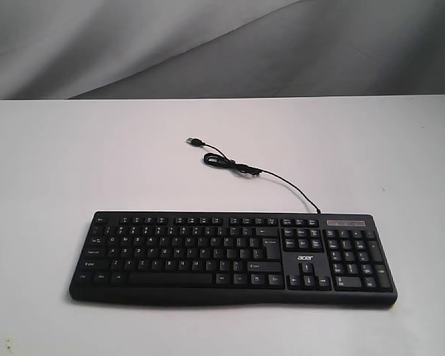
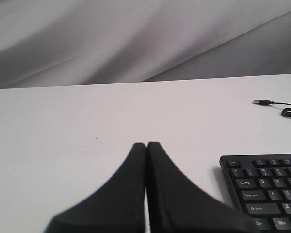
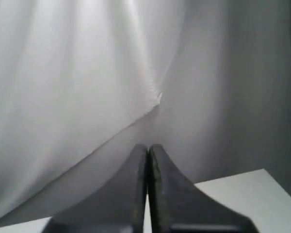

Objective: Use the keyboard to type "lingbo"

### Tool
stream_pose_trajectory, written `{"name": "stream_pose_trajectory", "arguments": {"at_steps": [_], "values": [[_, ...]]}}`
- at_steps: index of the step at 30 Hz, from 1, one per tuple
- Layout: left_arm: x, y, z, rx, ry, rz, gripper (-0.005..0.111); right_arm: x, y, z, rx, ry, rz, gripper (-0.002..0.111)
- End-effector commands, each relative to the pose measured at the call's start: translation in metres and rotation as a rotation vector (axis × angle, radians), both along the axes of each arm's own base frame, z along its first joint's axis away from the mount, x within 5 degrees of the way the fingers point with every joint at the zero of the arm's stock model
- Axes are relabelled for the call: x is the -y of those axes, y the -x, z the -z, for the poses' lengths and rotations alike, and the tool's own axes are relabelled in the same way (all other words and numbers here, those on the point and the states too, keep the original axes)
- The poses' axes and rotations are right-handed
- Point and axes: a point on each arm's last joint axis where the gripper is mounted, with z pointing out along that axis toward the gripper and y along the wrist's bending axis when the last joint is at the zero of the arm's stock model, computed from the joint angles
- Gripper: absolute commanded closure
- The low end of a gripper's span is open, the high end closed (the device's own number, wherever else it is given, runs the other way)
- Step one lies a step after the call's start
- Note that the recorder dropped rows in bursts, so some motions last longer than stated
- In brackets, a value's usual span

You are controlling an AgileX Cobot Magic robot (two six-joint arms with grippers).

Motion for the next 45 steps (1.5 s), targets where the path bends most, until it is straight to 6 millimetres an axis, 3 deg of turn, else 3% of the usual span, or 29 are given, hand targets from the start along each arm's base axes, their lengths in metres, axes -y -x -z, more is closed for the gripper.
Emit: {"name": "stream_pose_trajectory", "arguments": {"at_steps": [1, 4, 9, 16, 18, 24, 30, 45], "values": [[0.0, 0.0, 0.0, 0.012, 0.001, -0.002, 0.106, -0.001, 0.012, 0.005, 0.015, 0.06, -0.004, 0.108], [0.0, 0.0, 0.0, 0.012, 0.001, -0.002, 0.106, -0.002, 0.018, 0.012, 0.009, 0.086, -0.007, 0.108], [0.0, 0.0, 0.0, 0.012, 0.001, -0.002, 0.106, -0.002, 0.032, 0.031, -0.154, 0.216, -0.013, 0.108], [0.0, 0.0, 0.0, 0.012, 0.001, -0.002, 0.106, -0.001, 0.049, 0.037, -0.184, 0.293, 0.001, 0.108], [0.0, 0.0, 0.0, 0.012, 0.001, -0.002, 0.106, -0.002, 0.052, 0.046, -0.181, 0.293, 0.002, 0.108], [0.0, 0.0, 0.0, 0.012, 0.001, -0.002, 0.106, -0.001, 0.046, 0.104, -0.231, 0.282, -0.008, 0.108], [0.0, 0.0, 0.0, 0.012, 0.001, -0.002, 0.106, -0.002, 0.046, 0.132, -0.219, 0.198, -0.012, 0.108], [0.0, 0.0, 0.0, 0.012, 0.001, -0.002, 0.106, -0.003, 0.05, 0.141, -0.29, 0.19, -0.024, 0.108]]}}
